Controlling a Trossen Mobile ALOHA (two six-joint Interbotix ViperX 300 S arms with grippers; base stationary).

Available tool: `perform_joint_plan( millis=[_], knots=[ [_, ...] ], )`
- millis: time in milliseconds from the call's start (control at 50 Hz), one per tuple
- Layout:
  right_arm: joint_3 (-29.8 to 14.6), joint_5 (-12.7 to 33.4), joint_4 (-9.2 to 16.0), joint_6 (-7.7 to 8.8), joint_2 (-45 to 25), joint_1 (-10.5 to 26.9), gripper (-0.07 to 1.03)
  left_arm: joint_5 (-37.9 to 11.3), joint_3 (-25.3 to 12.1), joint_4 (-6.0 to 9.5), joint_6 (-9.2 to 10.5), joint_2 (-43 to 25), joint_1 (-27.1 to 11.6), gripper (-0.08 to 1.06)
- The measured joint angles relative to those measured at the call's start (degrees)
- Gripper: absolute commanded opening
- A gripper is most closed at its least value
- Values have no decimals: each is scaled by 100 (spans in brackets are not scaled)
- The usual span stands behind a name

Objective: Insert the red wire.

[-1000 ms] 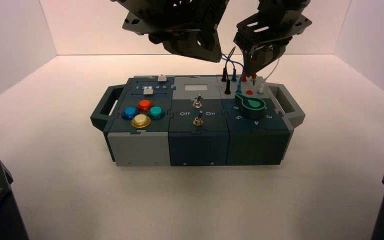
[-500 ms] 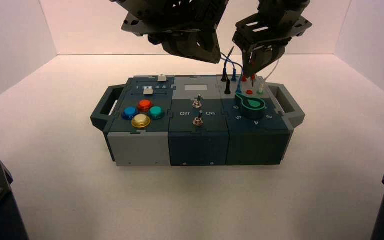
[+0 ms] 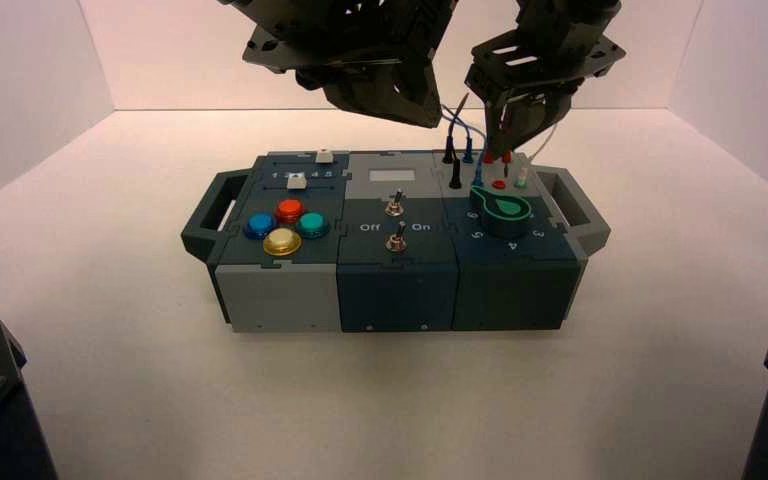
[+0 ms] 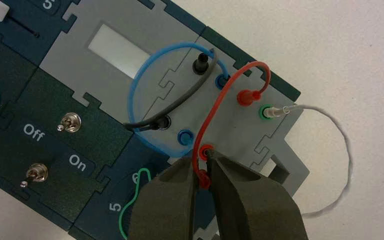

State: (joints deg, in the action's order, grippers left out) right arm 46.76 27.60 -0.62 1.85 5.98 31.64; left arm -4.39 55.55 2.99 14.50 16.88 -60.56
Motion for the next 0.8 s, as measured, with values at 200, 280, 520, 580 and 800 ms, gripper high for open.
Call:
perform_joint_plan(
  millis=[200, 280, 520, 580, 800],
  knots=[
    [9, -26, 26, 0, -79, 0, -3, 0, 0, 0, -9, -18, 0, -3],
    [9, -35, 44, 0, -97, 0, -3, 0, 0, 0, -9, -26, 0, -3],
    [0, -70, 62, 0, -105, 9, -3, 0, 0, 0, 0, -18, 0, -3],
    [0, -79, 62, 0, -114, 9, -3, 0, 0, 0, 0, -26, 0, -3],
    [9, -123, 70, 0, -123, 9, -3, 0, 0, 9, 0, -26, 0, -3]
  ],
)
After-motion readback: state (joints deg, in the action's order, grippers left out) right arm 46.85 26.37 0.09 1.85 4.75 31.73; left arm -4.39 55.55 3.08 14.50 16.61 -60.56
